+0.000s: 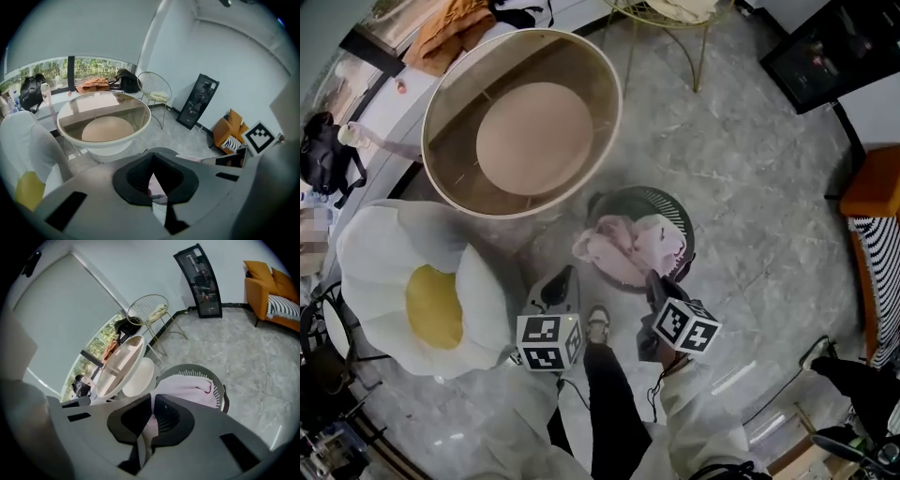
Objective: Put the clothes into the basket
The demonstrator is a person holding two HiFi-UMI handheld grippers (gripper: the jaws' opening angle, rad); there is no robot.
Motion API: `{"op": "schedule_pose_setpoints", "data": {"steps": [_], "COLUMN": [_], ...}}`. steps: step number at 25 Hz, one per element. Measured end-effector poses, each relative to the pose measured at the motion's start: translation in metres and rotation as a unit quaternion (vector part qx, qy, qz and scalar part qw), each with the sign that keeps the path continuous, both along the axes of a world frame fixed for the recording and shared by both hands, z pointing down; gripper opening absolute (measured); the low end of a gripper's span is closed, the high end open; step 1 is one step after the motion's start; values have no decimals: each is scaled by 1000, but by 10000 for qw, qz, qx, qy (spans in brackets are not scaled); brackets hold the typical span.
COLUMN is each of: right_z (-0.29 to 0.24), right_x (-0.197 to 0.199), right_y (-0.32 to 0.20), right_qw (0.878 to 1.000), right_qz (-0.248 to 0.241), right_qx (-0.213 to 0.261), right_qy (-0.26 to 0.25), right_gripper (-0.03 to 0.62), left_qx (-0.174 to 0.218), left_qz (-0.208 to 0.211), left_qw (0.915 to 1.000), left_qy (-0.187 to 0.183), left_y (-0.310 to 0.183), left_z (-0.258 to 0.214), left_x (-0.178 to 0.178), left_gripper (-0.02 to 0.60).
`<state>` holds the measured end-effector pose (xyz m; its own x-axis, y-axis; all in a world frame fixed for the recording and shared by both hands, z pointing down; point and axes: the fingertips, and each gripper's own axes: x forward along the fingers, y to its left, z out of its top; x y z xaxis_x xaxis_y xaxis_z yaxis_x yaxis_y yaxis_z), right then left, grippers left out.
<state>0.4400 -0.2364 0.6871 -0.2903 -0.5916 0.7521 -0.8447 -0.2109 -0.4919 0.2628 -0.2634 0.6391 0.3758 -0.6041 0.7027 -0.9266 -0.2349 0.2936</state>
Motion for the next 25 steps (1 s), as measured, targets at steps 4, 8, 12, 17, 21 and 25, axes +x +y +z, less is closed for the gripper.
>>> {"op": "schedule_pose_setpoints", "data": {"steps": [4, 8, 12, 17, 21, 25], "right_z": [30, 56, 61, 62, 62, 53], "right_x": [8, 7, 11, 12, 11, 11], "right_y": [-2, 0, 1, 5, 12, 14], "right_qw": [9998, 9984, 9981, 9985, 9986, 9990], "right_qz": [154, 290, 392, 327, 342, 346], "right_qx": [-149, -468, -477, -437, -402, -278], "right_qy": [-10, -125, -51, -12, -25, 35], "right_gripper": [29, 32, 34, 34, 34, 34], "left_qx": [-242, -371, -420, -434, -436, -414], "left_qz": [-57, -79, -57, -51, 53, 185], "left_qw": [9997, 9993, 9991, 9990, 9990, 9990], "left_qy": [53, 36, -9, -3, 0, 4], "left_y": [10, 17, 16, 10, 12, 14], "left_z": [23, 38, 47, 50, 52, 47], "left_x": [5, 5, 7, 15, 23, 29], "left_gripper": [6, 6, 6, 6, 6, 6]}}
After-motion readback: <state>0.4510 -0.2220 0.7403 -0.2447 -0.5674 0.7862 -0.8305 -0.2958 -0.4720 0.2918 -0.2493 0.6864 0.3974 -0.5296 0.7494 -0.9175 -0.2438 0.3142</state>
